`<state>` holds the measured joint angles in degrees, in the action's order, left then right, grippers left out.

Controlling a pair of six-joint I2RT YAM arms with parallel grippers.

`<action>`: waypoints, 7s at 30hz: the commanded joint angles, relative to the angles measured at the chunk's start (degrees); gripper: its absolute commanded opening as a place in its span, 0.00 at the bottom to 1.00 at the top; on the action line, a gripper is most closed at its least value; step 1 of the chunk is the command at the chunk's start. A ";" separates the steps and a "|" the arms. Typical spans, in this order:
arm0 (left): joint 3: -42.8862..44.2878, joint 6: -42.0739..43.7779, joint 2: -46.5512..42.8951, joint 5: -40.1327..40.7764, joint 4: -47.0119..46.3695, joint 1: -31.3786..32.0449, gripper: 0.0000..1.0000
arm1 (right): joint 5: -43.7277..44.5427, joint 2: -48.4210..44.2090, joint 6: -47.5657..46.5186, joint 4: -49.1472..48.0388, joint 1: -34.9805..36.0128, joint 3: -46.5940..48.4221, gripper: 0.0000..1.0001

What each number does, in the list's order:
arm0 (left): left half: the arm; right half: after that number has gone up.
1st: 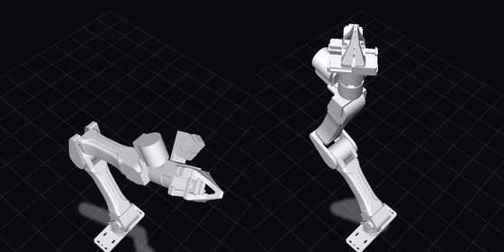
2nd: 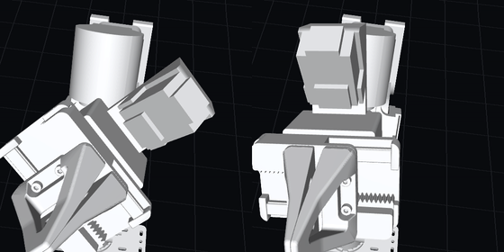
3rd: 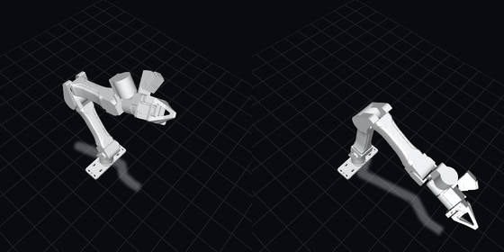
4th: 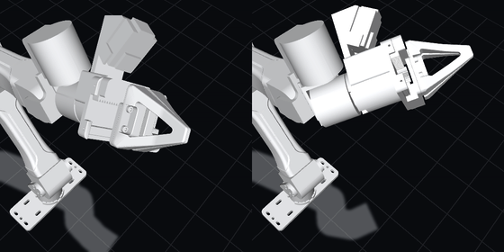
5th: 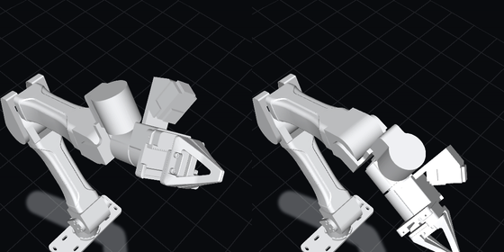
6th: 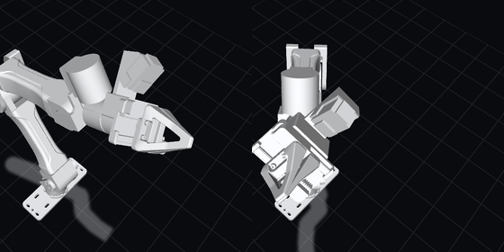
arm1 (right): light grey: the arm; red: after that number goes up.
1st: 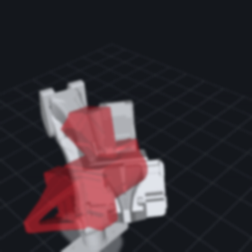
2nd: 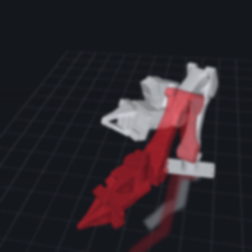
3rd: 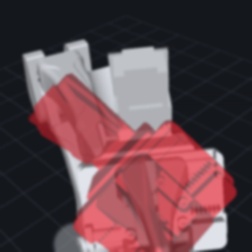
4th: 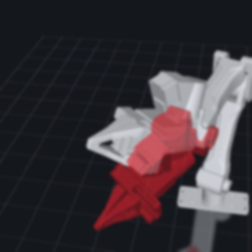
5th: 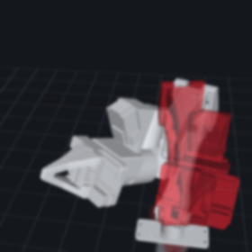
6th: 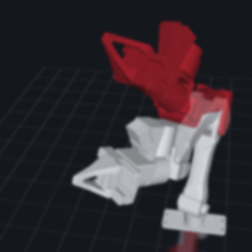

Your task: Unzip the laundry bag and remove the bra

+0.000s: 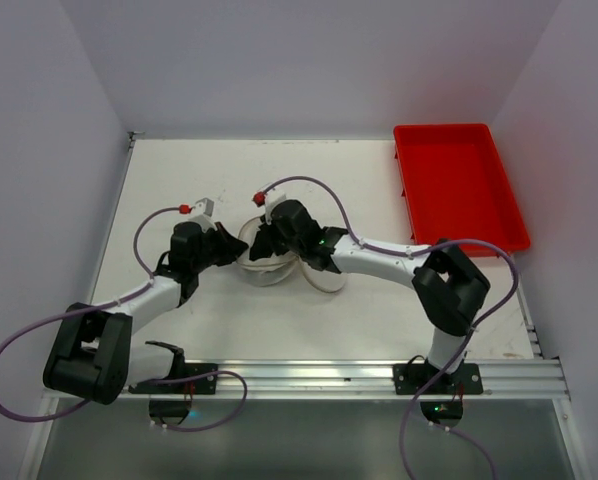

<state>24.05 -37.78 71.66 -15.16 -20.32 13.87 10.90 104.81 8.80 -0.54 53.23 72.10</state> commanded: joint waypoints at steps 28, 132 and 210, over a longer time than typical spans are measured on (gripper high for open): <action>-2.35 -0.89 1.99 -9.19 -10.10 -0.95 0.03 | -7.92 -0.94 1.58 -2.36 -1.38 -4.86 0.43; 7.41 5.08 -6.19 -19.92 4.41 -1.12 0.77 | -20.03 -21.76 -4.49 -19.50 -4.72 -24.72 0.00; 5.21 1.31 -8.54 -17.45 3.79 0.02 0.81 | -4.66 -29.23 2.01 -42.71 -6.56 -36.06 0.00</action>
<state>27.22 -37.87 66.26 -32.80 -19.49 14.15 3.11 75.20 9.50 -38.41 46.85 35.73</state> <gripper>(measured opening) 0.808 0.021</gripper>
